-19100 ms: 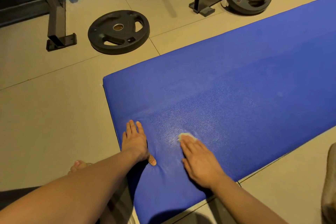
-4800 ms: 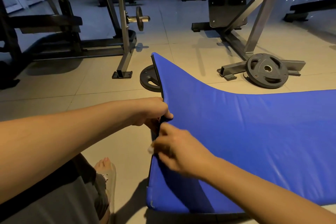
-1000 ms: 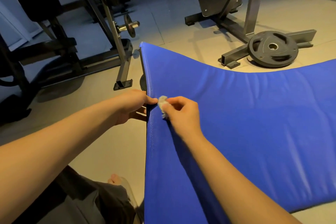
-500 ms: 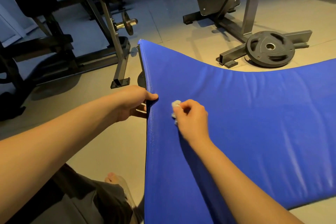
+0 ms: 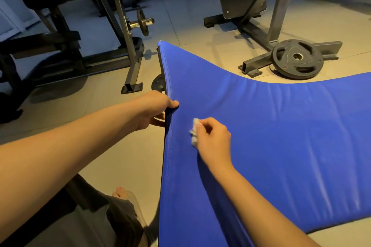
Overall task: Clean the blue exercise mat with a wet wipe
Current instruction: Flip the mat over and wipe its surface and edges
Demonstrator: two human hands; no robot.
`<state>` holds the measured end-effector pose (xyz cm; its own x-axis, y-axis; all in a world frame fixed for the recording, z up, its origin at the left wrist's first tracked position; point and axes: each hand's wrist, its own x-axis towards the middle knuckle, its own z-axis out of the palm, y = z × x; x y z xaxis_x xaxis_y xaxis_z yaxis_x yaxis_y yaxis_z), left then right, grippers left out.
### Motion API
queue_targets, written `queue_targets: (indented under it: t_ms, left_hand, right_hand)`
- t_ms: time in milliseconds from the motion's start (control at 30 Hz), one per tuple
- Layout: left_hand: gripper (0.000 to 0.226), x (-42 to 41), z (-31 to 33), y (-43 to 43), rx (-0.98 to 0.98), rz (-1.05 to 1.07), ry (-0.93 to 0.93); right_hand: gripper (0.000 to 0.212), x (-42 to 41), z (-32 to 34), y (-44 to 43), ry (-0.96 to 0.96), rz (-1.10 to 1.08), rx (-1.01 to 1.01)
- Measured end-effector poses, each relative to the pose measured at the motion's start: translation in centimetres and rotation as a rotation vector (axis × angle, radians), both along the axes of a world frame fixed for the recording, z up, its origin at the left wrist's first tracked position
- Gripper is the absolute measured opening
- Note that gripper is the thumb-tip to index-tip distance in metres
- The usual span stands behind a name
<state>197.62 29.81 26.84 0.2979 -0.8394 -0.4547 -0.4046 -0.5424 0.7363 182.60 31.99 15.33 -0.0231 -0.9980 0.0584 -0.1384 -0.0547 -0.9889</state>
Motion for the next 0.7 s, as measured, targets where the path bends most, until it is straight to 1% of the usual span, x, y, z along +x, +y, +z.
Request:
queue_targets:
  t_ms: [33, 100, 167, 200, 267, 367, 433, 500, 533, 567, 633, 700]
  left_hand:
    - [0.021, 0.0, 0.0, 0.0, -0.009, 0.006, -0.002]
    - [0.022, -0.2, 0.0, 0.0, -0.024, 0.015, -0.014]
    - [0.024, -0.4, 0.1, 0.1, -0.029, 0.019, -0.034]
    - [0.024, -0.5, 0.1, 0.1, -0.030, 0.021, -0.042]
    - [0.026, -0.4, 0.3, 0.2, -0.037, 0.031, -0.046]
    - [0.027, -0.3, 0.4, 0.3, -0.045, 0.031, -0.037]
    - [0.027, -0.4, 0.3, 0.4, -0.048, 0.025, -0.034]
    - [0.027, -0.6, 0.2, 0.3, -0.052, 0.033, -0.028]
    - [0.026, -0.7, 0.2, 0.3, -0.056, 0.040, -0.026]
    - [0.025, -0.7, 0.2, 0.2, -0.059, 0.046, -0.027]
    - [0.023, -0.7, 0.3, 0.1, -0.064, 0.061, -0.044]
    - [0.022, -0.7, 0.3, 0.0, -0.063, 0.065, -0.063]
  right_hand:
    - [0.024, 1.0, 1.2, 0.7, -0.016, 0.039, -0.076]
    - [0.021, 2.2, 2.2, 1.7, 0.048, 0.107, -0.250]
    - [0.025, 1.9, 1.6, 1.6, 0.106, 0.131, -0.337]
    - [0.028, 1.3, 0.9, 1.2, 0.117, 0.124, -0.332]
    - [0.034, 0.0, -0.8, 0.3, 0.107, 0.060, -0.214]
    - [0.034, -1.9, -2.9, -1.0, 0.106, -0.046, 0.009]
    - [0.032, -1.8, -2.2, -0.8, 0.048, -0.056, 0.083]
    - [0.031, -0.7, 0.1, 0.1, -0.084, 0.001, 0.026]
    - [0.030, 0.1, 1.3, 0.8, -0.126, 0.048, -0.035]
    - [0.029, 0.8, 2.2, 1.4, -0.122, 0.096, -0.105]
    - [0.027, 1.5, 2.4, 2.2, -0.018, 0.160, -0.236]
    - [0.027, 0.8, 0.5, 1.7, 0.086, 0.146, -0.283]
